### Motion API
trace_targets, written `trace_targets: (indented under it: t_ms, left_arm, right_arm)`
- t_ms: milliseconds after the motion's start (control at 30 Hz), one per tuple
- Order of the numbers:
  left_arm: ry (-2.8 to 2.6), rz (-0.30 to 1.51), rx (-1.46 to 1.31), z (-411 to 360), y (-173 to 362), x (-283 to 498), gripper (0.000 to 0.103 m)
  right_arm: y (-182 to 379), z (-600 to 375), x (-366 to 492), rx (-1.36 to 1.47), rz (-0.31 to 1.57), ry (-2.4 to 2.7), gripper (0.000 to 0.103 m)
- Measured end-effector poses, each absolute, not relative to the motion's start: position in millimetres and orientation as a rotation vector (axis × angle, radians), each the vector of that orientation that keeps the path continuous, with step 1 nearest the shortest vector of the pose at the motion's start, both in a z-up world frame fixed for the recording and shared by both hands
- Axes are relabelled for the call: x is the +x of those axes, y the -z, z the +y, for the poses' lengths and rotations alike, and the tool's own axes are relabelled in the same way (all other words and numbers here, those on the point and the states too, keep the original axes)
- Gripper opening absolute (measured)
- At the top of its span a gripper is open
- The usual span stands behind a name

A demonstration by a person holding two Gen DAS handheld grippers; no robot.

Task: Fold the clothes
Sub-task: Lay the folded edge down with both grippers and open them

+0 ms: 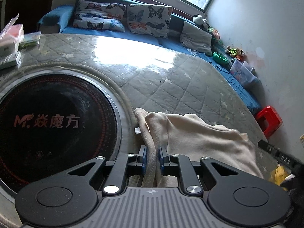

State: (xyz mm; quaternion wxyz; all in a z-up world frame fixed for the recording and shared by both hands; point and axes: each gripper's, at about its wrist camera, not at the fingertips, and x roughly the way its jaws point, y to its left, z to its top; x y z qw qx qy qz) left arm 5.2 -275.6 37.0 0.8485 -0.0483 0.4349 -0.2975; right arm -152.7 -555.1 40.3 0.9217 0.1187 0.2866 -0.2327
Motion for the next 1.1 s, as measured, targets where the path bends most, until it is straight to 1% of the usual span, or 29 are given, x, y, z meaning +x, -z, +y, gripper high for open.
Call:
trace_targets:
  t_ms: [233,333,367,700,1100]
  left_arm:
    - [0.629,0.919,-0.075,-279,-34,5,0.016]
    - [0.626,0.924,-0.081,-276,-35,7,0.017]
    - [0.627,0.924,-0.083,-275,-36,7,0.017]
    - [0.682,0.826,-0.051,-283,-63,13,0.017]
    - [0.748,0.866,0.004,-331,-43,31,0.016]
  right_arm:
    - [-38,-533,-131,0.217,0.607,0.341,0.012]
    - [-32,-524,-115,0.214,0.629,0.294,0.021]
    - [-31,-521,-110,0.211,0.634,0.286,0.022]
    - [-19,-523,-81,0.226,0.656,0.285,0.023]
    - [-14,-525,-79,0.221,0.652,0.276,0.024]
